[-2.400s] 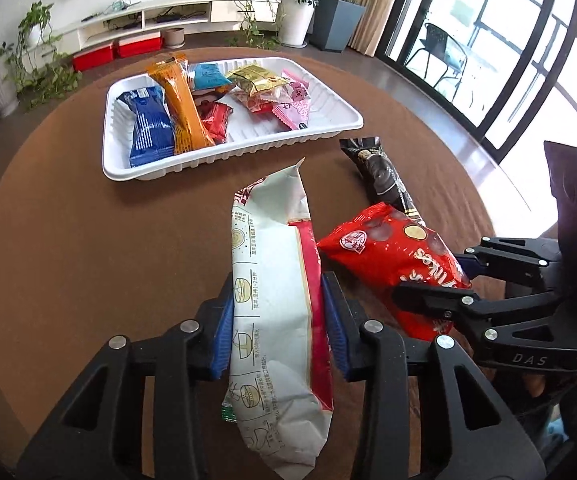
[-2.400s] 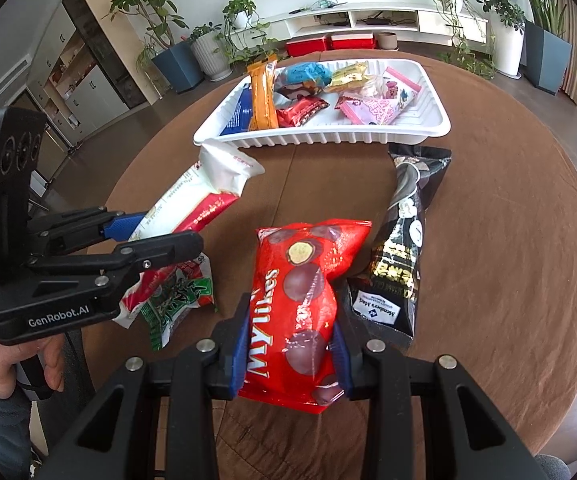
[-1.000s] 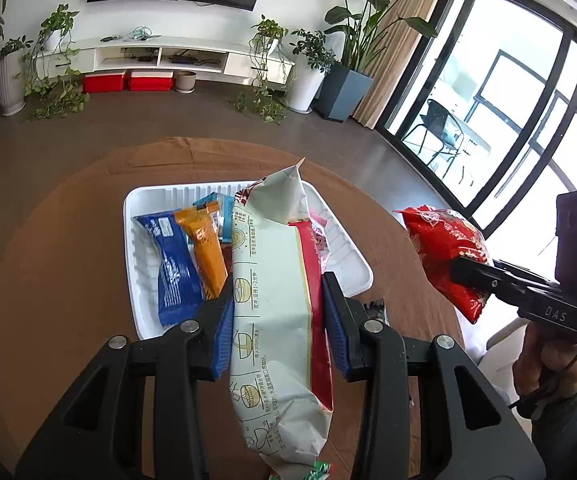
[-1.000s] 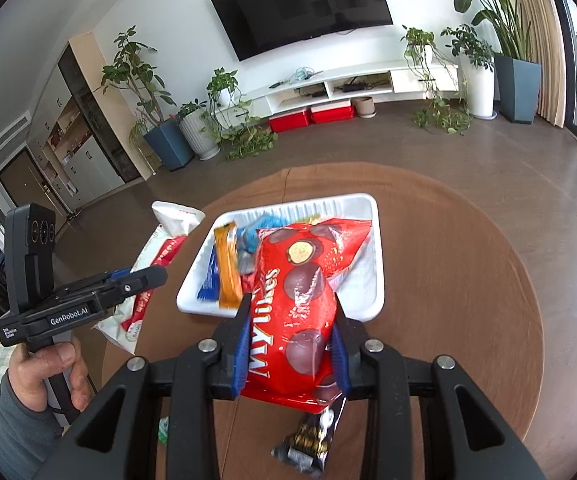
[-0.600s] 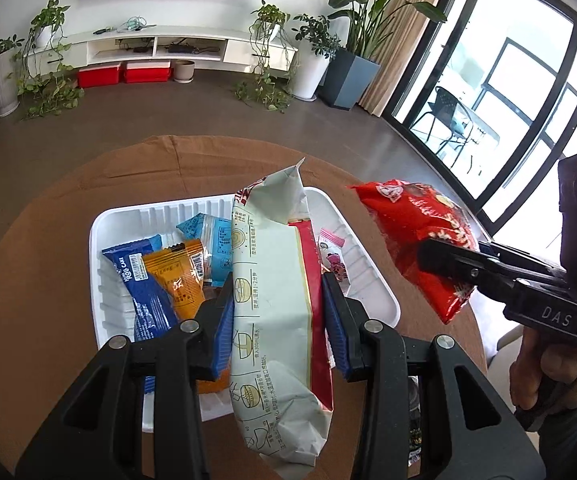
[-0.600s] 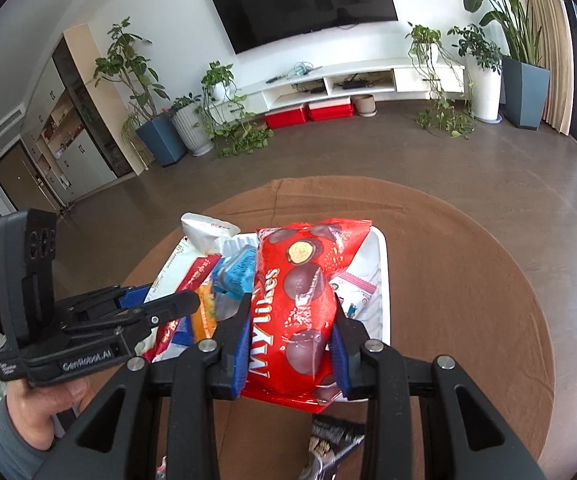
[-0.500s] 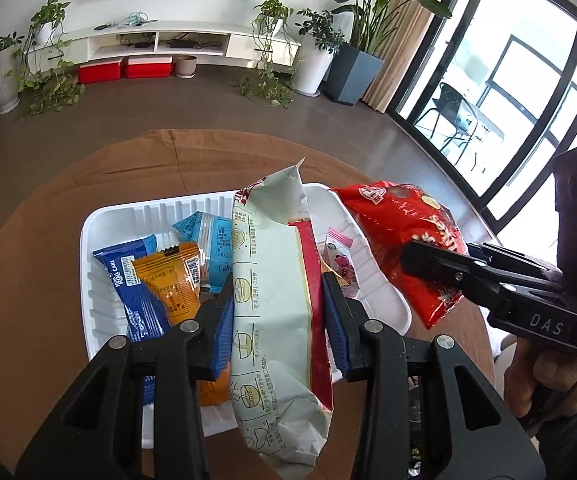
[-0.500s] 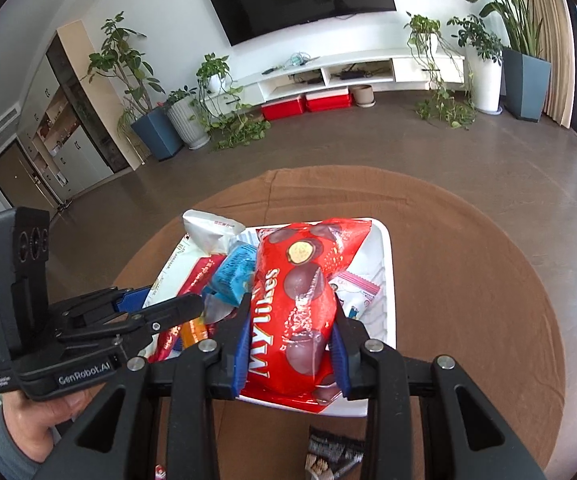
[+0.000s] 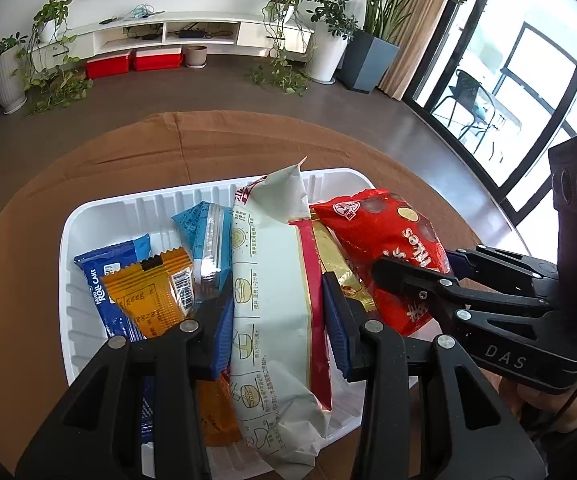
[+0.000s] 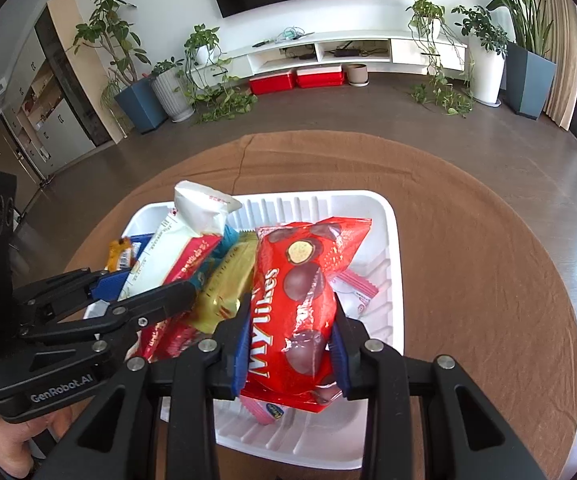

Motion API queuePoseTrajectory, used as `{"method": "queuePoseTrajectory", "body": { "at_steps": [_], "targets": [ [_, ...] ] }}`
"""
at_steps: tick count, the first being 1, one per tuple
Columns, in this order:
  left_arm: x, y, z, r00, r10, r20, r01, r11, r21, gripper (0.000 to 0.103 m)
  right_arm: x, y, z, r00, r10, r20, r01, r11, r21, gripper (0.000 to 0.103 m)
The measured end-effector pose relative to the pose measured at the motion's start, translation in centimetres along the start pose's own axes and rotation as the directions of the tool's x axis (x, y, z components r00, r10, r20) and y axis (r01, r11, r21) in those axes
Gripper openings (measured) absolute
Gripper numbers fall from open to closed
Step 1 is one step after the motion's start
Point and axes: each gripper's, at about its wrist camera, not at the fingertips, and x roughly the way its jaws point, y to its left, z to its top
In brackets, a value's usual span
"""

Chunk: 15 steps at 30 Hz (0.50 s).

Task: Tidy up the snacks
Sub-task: 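Lower the white-and-red bag into the tray with the left tool while the right tool lowers the Mylikes bag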

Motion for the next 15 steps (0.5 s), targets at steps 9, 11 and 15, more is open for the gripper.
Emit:
{"method": "queuePoseTrajectory", "body": {
  "at_steps": [9,11,15],
  "targets": [
    [2.5,0.7,0.3,1.0,0.003,-0.02,-0.003,1.0,-0.007,0.037,1.4,0.0,-0.1,1.0,-0.012,-0.022,0.012,1.0,-0.018,0.036],
    [2.9,0.8,0.5,1.0,0.003,-0.021,-0.003,1.0,-0.007,0.037,1.6,0.1,-0.2,1.0,-0.019,-0.025,0.019,0.999,-0.027,0.036],
    [3.0,0.6,0.0,1.0,0.003,-0.023,-0.003,1.0,-0.008,0.037,2.0,0.1,-0.3,0.999,-0.022,-0.03,0.021,0.999,-0.025,0.036]
  ]
}}
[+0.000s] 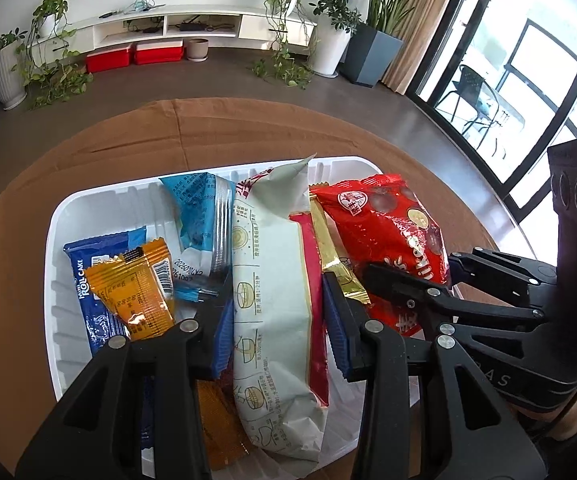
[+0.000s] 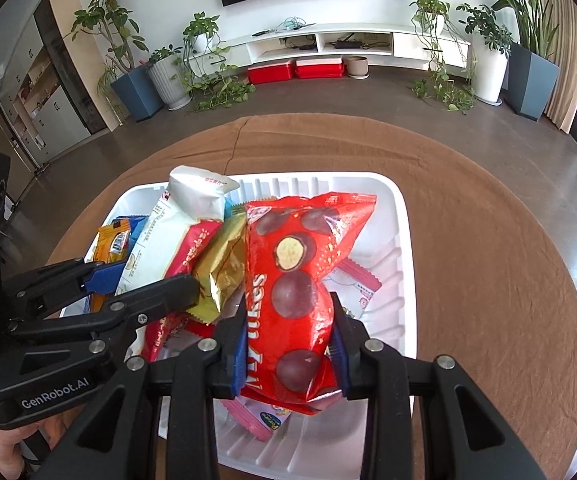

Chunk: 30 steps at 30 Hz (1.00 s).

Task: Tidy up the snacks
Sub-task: 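Lower the white-and-red bag into the tray with the left tool while the right tool lowers the Mylikes bag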

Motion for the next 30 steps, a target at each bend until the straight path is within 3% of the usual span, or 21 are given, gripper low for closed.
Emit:
{"method": "queuePoseTrajectory", "body": {
  "at_steps": [20,25,27,30],
  "targets": [
    [0.3,1.7,-0.5,1.0,-0.011,0.009,0.011,1.0,-0.003,0.039,0.5,0.3,-0.1,1.0,-0.015,-0.019,0.015,1.0,-0.021,0.04],
    [-1.0,1.9,-0.3,0.998,-0.004,0.055,0.004,1.0,-0.011,0.058,-0.4,0.3,-0.3,1.0,-0.026,0.015,0.027,0.999,-0.023,0.04],
    [-1.8,2.0,-0.4,0.998,0.006,0.068,-0.006,1.0,-0.006,0.074,-0.9,0.2,-0.4,0.999,-0.031,0.023,0.031,0.999,-0.024,0.041],
    [-3.5,2.0,-0.5,0.995,0.006,0.098,-0.006,1.0,-0.003,0.086,-2.2,0.1,-0.3,0.998,-0.026,0.048,0.027,0.999,-0.018,0.05]
  ]
}}
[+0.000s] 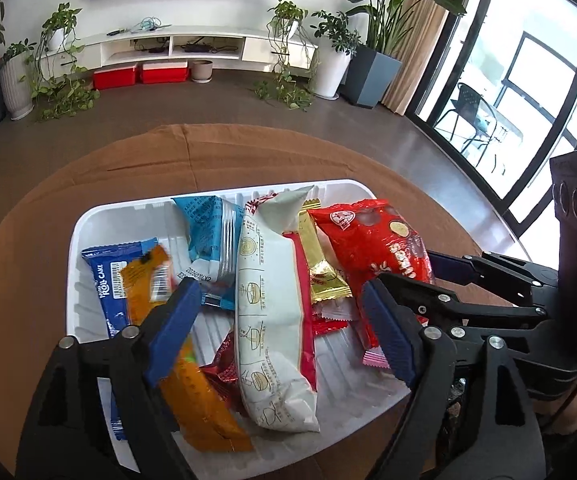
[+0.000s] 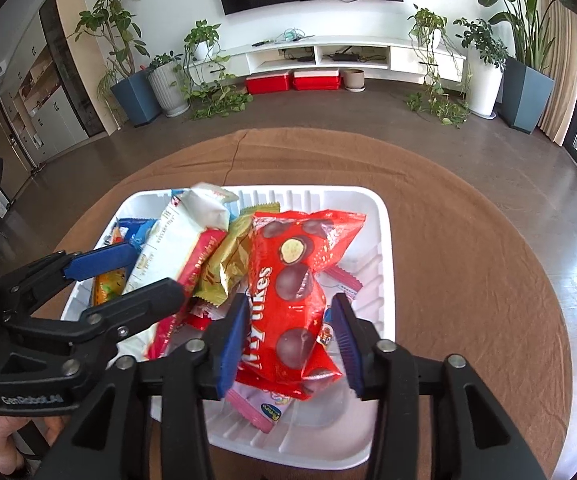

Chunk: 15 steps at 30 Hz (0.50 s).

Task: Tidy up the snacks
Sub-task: 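Lower the white-and-red bag into the tray with the left tool while the right tool lowers the Mylikes bag, then open both tools and withdraw them toward the remaining packets on the table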

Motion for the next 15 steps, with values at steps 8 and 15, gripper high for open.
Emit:
{"method": "queuePoseTrajectory", "body": {
  "at_steps": [8,15],
  "targets": [
    [-6.9,-1.5,-0.4,0.996,-0.036,0.076,0.032,0.998,0.053,0.103,-5.8,0.5,-1.0,0.994,0.042,0.105,-0.043,0.999,0.011,0.076],
    [-14.5,-3.8,-3.7,0.991,-0.019,0.134,0.002,0.992,0.125,0.103,-11.8,-0.6,-5.8,0.98,0.057,0.193,-0.075,0.994,0.083,0.089]
  ]
}}
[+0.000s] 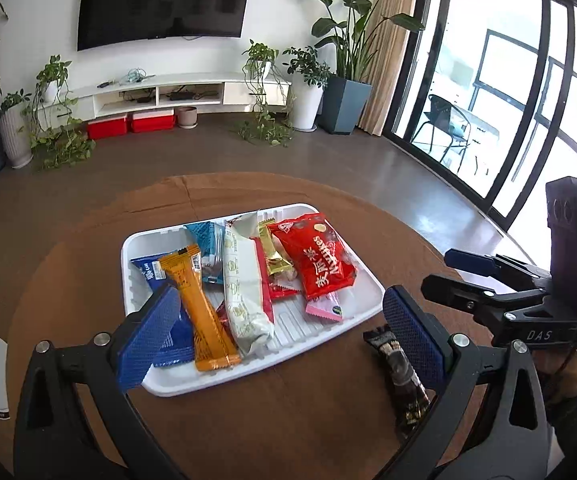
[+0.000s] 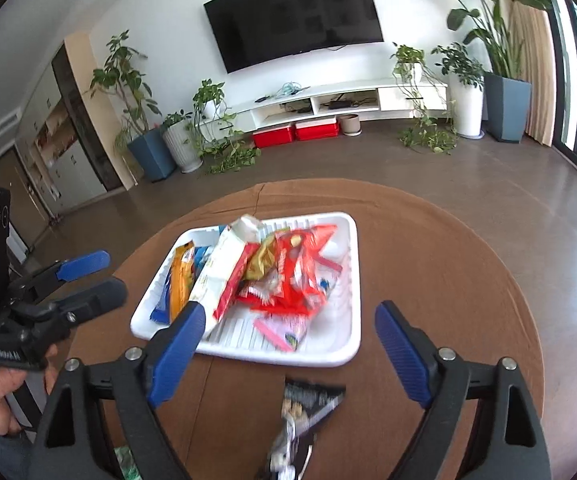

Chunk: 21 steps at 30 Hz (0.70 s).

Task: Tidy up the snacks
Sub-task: 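Open both tools and withdraw them toward the remaining packets on the table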

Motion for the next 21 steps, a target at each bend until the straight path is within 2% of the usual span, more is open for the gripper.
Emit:
{"method": "queuePoseTrajectory", "body": {
  "at_steps": [2,7,11,13,17,21],
  "targets": [
    [-2.1,-0.4,-2.0,1.0,0.001,-0.002,-0.001,1.0,0.012,0.103,-1.3,-0.3,-1.7,1.0,0.008,-0.006,-0.008,1.0,0.024,0.089],
    [-4.8,-1.3,-8.2,0.996,0.042,-0.082,-0.04,0.999,0.028,0.103,-3.6,-0.2,-7.0,0.998,0.024,-0.061,-0.02,0.998,0.067,0.089],
    [-5.3,-1.8,-13.2,0.979,0.031,-0.201,-0.029,1.0,0.011,0.103,-4.7,0.3,-10.2,0.995,0.048,-0.092,-0.036,0.991,0.13,0.089],
    [-5.1,-1.9,-15.1,0.972,0.039,-0.234,-0.038,0.999,0.009,0.103,-5.1,0.9,-11.2,0.994,0.043,-0.099,-0.031,0.991,0.128,0.089],
    [-4.9,-2.4,-17.4,0.958,0.071,-0.279,-0.064,0.997,0.032,0.103,-5.1,2.1,-12.7,0.991,0.03,-0.13,-0.016,0.994,0.105,0.089],
    [-4.4,-2.9,-17.9,0.95,0.055,-0.307,-0.045,0.998,0.04,0.102,-5.4,2.3,-14.0,0.991,0.029,-0.132,-0.013,0.992,0.125,0.089]
  ]
}}
